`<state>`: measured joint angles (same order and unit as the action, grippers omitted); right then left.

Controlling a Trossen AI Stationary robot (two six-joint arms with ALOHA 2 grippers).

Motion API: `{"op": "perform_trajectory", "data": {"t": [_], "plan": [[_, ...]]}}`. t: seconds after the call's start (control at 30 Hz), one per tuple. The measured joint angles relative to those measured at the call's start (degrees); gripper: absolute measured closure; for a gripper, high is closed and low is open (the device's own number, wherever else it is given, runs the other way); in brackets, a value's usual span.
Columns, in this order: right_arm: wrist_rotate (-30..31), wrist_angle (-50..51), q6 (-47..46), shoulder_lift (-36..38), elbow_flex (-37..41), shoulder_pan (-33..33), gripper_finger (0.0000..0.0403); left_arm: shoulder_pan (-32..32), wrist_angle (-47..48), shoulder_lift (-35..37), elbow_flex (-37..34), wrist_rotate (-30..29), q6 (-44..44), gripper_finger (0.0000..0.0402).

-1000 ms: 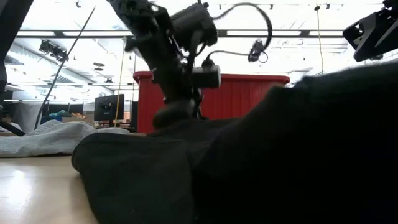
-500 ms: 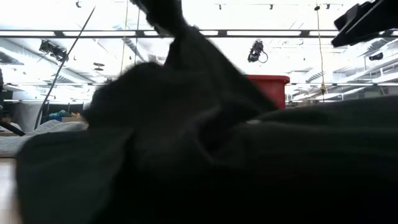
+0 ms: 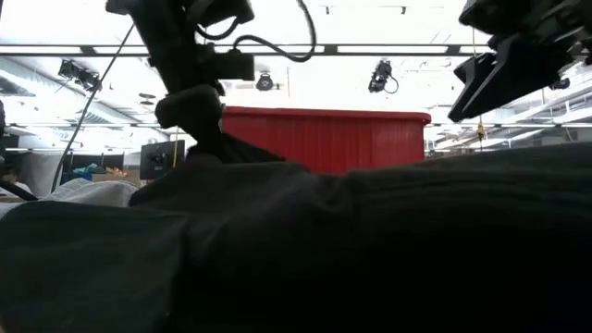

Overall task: Fold Laundry from Bin
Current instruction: Fold the black shirt

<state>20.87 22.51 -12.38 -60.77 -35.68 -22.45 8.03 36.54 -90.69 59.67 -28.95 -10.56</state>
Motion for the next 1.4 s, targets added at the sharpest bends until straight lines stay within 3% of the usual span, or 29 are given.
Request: {"op": "perform_trajectory", "data": {"t": [0.13,0.3,0.4,0.53,0.7,0.83,0.93,1.03,1.13,1.3,1.4], "plan": [[-1.8,-0.8,2.9,0.3,0.0,3.5,0.0249,0.0,7.2,1.4,0.0,-6.0,-4.0,0.0393],[-4.9,-5.0,9.7,0.3,0.0,6.7,0.0249,-0.1,4.8,2.0,-0.1,-7.3,-3.8,0.0387],[-7.3,-9.6,13.6,-0.4,0.0,9.2,0.0247,-0.8,3.6,2.0,0.1,-7.4,-3.7,0.0357],[-10.4,-11.8,15.6,-0.7,0.0,13.3,0.0246,-0.8,5.7,2.2,0.4,-7.3,-3.7,0.0286],[-9.8,-11.9,17.3,-0.9,0.0,17.8,0.0245,0.4,11.8,4.2,0.4,0.7,-5.1,0.0196],[-11.3,-14.5,20.2,-0.9,0.0,22.1,0.0245,1.6,13.8,6.9,0.3,9.2,-5.9,0.0154],[-15.3,-16.0,23.1,-1.0,0.0,25.6,0.0245,1.9,8.9,8.8,0.3,9.3,-5.0,0.0147],[-20.8,-20.1,23.5,-2.3,0.0,28.7,0.0245,0.1,-5.4,9.1,0.4,6.2,-3.0,0.0150],[-24.8,-25.0,24.7,-4.7,0.0,30.5,0.0245,-3.8,-15.9,7.7,0.6,7.3,-2.5,0.0158],[-27.2,-31.3,30.1,-9.3,0.0,31.9,0.0245,-11.4,-11.8,1.7,0.3,11.6,-7.7,0.0167],[-27.2,-32.4,32.7,-11.7,0.0,32.7,0.0245,-15.5,-9.6,0.1,0.3,18.0,-10.0,0.0161]]}}
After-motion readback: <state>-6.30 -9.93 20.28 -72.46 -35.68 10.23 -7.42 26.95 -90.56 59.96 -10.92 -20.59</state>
